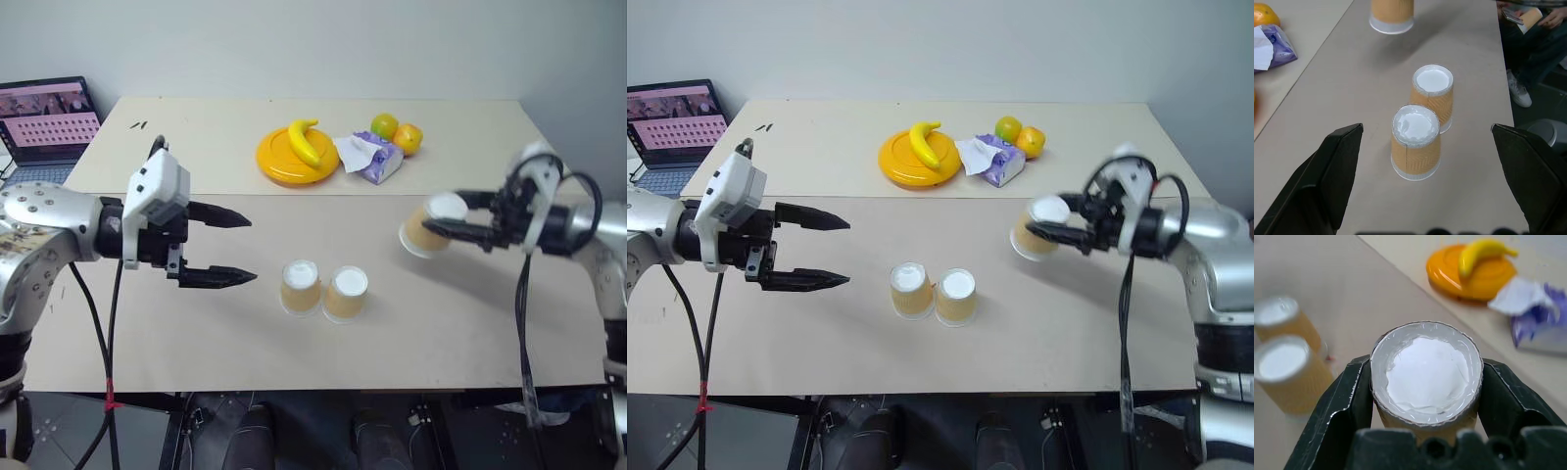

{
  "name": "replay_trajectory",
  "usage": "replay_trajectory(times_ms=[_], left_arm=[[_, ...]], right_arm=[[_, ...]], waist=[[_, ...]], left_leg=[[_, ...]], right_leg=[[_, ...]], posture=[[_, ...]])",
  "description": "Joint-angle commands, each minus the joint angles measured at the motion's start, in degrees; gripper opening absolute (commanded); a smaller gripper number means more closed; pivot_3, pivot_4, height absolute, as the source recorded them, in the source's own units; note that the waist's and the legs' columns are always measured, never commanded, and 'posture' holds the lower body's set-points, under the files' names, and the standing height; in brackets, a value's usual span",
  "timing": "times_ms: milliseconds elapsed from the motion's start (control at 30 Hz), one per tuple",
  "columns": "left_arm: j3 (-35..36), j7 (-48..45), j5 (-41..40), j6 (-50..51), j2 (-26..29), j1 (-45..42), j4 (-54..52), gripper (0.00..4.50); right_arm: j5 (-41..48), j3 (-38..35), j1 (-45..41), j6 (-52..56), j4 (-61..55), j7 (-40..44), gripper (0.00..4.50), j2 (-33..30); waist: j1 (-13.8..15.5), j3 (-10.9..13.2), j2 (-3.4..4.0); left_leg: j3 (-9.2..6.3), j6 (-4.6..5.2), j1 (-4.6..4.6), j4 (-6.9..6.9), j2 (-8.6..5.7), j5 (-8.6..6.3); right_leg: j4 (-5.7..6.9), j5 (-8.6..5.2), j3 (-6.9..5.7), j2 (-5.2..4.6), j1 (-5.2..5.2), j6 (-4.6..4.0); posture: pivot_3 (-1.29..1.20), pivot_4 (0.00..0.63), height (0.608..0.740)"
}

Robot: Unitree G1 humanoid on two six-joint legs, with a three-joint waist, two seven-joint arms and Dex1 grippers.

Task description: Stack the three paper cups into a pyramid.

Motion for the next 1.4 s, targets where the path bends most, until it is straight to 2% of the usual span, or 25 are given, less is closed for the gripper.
replay_trajectory(times_ms=[33,167,433,600,733,1067,1400], left_arm=[[0.5,0.5,0.6,-1.5,-0.6,2.6,-1.9,4.50],[1.5,2.2,-0.1,-0.9,-1.6,3.8,-2.9,4.50],[3.3,3.9,-1.4,-0.4,-2.1,5.2,-4.0,4.50],[3.0,5.6,-2.1,-0.8,-4.2,4.4,-3.6,4.50],[2.1,5.9,-2.4,-0.5,-5.8,3.2,-3.6,4.50],[1.0,5.6,-1.8,-0.9,-7.7,2.0,-2.8,4.50],[-3.2,3.4,0.3,-2.6,-10.9,-3.5,1.7,4.50]], right_arm=[[1.5,2.9,-3.4,2.7,-2.3,1.2,2.88,1.0],[2.6,5.0,-8.1,4.6,-2.7,2.9,2.88,2.3],[8.3,5.4,-12.3,10.9,-6.6,3.4,2.88,4.2],[10.7,7.4,-14.5,22.4,-9.5,-6.3,2.88,10.3],[10.9,7.3,-14.3,26.5,-10.8,-9.9,2.88,11.9],[9.8,9.0,-11.7,29.1,-12.7,-16.3,2.88,12.7],[15.1,5.1,-10.6,35.1,-18.9,-21.3,2.88,15.5]], waist=[[0.3,0.0,-0.01],[0.7,0.0,0.00],[0.7,0.0,0.00],[0.4,0.0,0.00],[0.5,0.0,0.00],[0.4,0.0,0.00],[0.3,0.0,-0.01]], left_leg=[[0.02,0.01,-0.01,-0.01,-0.01,-0.01],[-0.03,0.02,-0.37,0.09,-0.01,-0.01],[-0.05,0.02,-0.37,0.07,-0.01,-0.01],[-0.06,0.02,-0.33,0.08,-0.01,-0.01],[-0.07,0.02,-0.34,0.09,-0.02,-0.01],[-0.08,0.02,-0.33,0.13,-0.02,0.00],[-0.11,0.03,-0.32,0.18,-0.02,0.00]], right_leg=[[-0.02,0.00,0.01,-0.01,0.01,0.00],[0.01,0.01,-0.05,-0.01,-0.27,0.00],[0.04,0.02,-0.07,-0.01,-0.27,-0.01],[0.10,0.02,-0.07,0.00,-0.25,-0.02],[0.17,0.01,-0.07,0.00,-0.29,-0.02],[0.35,0.00,-0.07,0.00,-0.34,-0.04],[0.45,-0.01,-0.06,0.02,-0.34,-0.06]], posture=[[0.00,0.150,0.732],[0.00,0.150,0.732],[0.00,0.150,0.732],[0.00,0.150,0.732],[0.00,0.150,0.732],[0.00,0.150,0.732],[0.00,0.150,0.732]])
